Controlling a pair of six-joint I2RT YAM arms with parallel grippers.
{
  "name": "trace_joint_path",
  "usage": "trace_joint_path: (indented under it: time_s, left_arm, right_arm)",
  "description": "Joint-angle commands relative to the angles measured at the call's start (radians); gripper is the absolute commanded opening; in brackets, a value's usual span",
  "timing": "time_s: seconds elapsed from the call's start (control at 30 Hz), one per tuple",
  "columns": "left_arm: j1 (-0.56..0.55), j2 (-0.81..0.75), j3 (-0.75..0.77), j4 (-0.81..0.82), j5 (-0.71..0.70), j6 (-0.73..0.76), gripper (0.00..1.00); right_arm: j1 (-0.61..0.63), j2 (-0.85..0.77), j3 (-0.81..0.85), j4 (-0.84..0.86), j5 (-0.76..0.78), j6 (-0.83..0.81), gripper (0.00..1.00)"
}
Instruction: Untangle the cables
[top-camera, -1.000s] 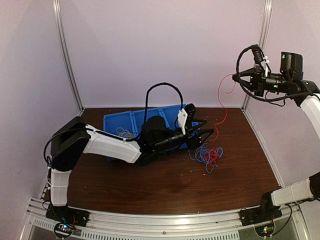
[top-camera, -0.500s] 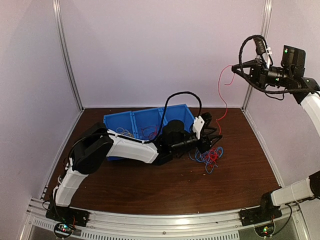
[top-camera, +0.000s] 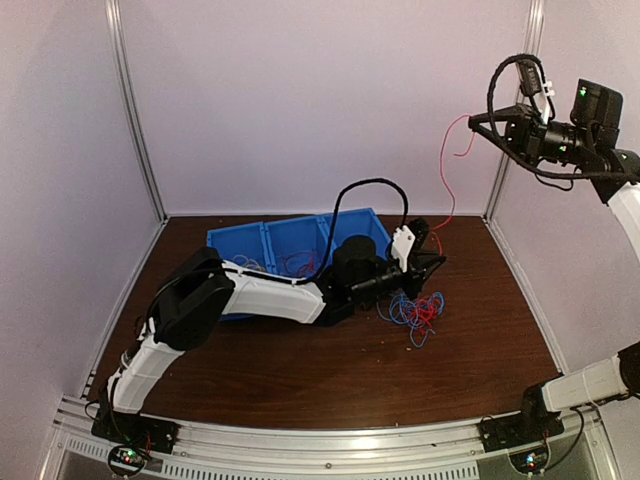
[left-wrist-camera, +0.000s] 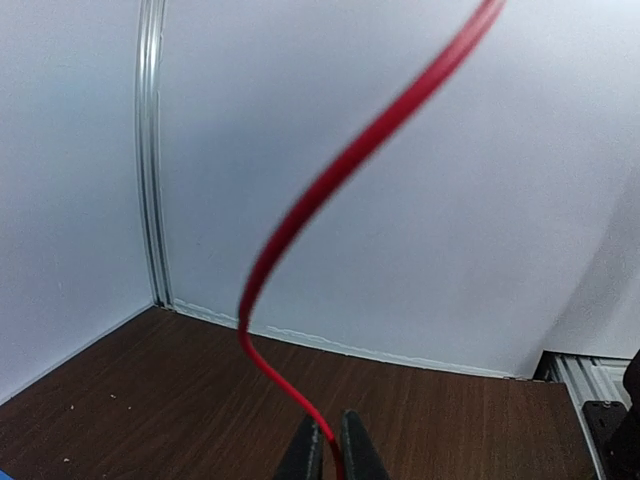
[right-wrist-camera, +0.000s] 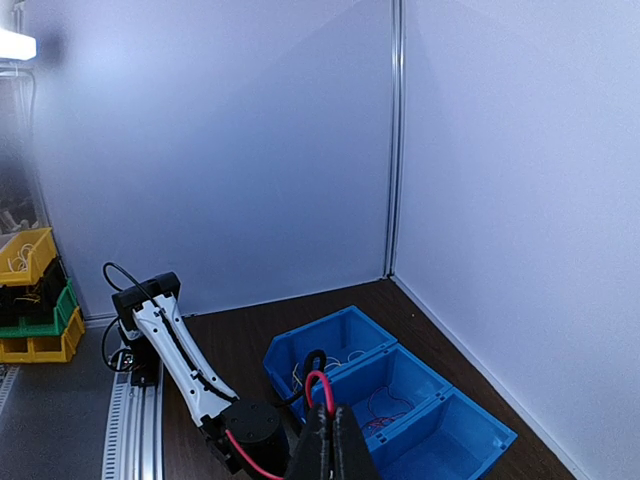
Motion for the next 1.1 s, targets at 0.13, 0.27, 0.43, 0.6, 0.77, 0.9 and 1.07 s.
trace_joint_path:
  time_s: [0.13,0.27,0.43,0.6,0.77,0.9,1.07]
  left_arm:
    - [-0.001,-0.086,-0.123,0.106,-0.005,-0.025,0.00]
    - [0.000,-0.186,-0.302,0.238,-0.020,-0.085,0.00]
    - [0.000,-0.334,-0.547,0.432,0.005,-0.264,0.00]
    - [-0.001,-0.457,-0.741,0.526,-0.026,-0.354,0.00]
    - [-0.003,-0.518,-0.842,0.525,-0.062,-0.359,0.00]
    - [-0.003,-0.554,-0.886,0.508,-0.085,-0.365,0.00]
    - [-0.007,-0.610,-0.921,0.494,-0.116,-0.375,0.00]
  right_arm:
    - [0.009,-0.005,-0.056,0.057,0.055,0.013,0.00]
    - [0.048,-0.001,-0.133,0.091,0.080,0.023,0.01]
    - [0.066,0.037,-0.183,-0.071,0.155,-0.139,0.39]
    - [-0.011,0.077,-0.336,-0.160,0.212,-0.304,0.49]
    - [0.022,0.055,-0.561,-0.151,0.254,-0.481,0.54]
    - [0.116,0.065,-0.659,-0.116,0.293,-0.544,0.50]
    - [0.227,0.133,-0.717,-0.031,0.302,-0.532,0.48]
